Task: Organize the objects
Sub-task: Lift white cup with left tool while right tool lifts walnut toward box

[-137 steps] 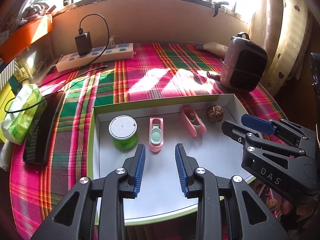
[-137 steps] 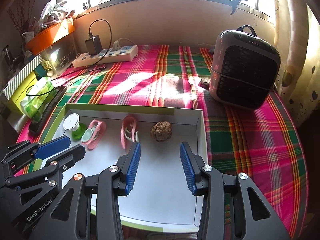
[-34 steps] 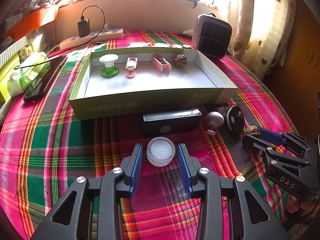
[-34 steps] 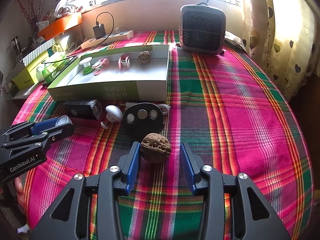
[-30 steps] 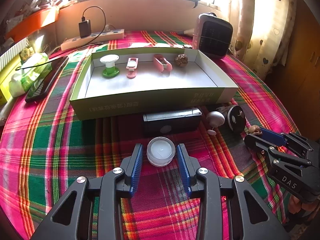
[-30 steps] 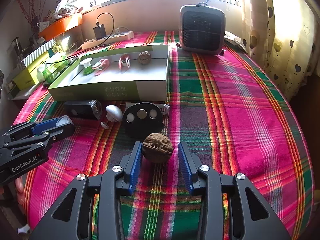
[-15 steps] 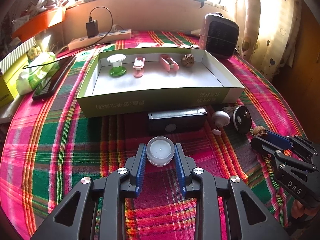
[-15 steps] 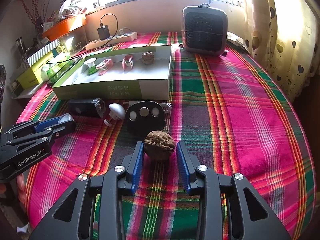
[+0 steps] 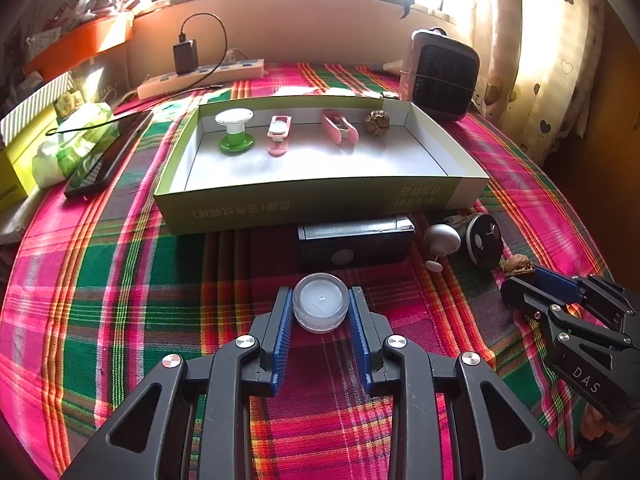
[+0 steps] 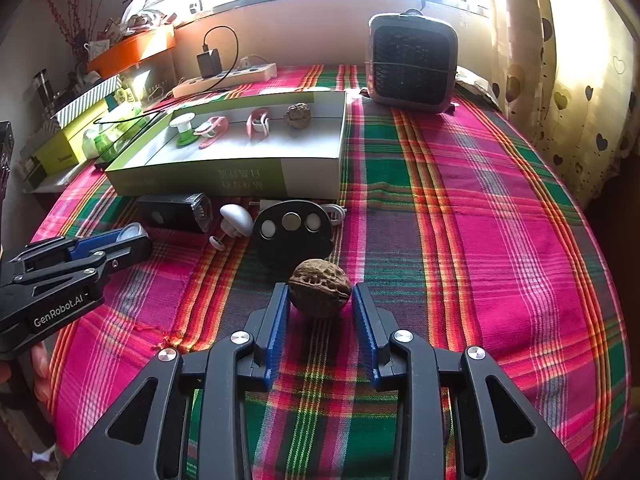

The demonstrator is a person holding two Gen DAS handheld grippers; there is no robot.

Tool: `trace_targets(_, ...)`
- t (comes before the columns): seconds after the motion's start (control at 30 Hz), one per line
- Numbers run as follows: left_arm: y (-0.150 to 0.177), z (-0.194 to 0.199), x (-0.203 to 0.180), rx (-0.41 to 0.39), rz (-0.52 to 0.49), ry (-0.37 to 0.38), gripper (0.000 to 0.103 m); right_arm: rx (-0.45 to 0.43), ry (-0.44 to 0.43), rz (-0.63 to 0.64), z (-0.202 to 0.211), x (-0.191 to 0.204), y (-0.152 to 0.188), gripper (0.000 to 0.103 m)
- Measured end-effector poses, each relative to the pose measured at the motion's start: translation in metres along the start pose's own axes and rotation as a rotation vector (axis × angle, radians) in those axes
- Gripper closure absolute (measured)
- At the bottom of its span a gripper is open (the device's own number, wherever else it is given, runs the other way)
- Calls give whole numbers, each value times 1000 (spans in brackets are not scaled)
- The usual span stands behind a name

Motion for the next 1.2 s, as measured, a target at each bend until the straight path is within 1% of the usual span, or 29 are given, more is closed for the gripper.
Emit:
trace_targets(0.23,2,2,-2,-3,-18,-6,78,-4,-3,-5,0,0,1,71)
trace_targets(0.3,3,3,-3,-1,-22,8,78,-4,0,-6,0,0,0,71)
trace_targets(0.7,5,5,-5,1,-29,31,78,-6,-4,-19,1,0,1,71)
trace_targets(1.2,-1,17,-13,-10,-43,90,78,-41,-46,2,14,12,-8,71)
Point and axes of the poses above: each gripper's, at about its wrist camera, not at the fingertips, and z roughly against the way its jaws point, x to its left, y to its underside, the point moved 8 cm from there along -z, roughly the way its jaws point, and after that the axes turned 8 degrees about x, right-handed, at the moved point
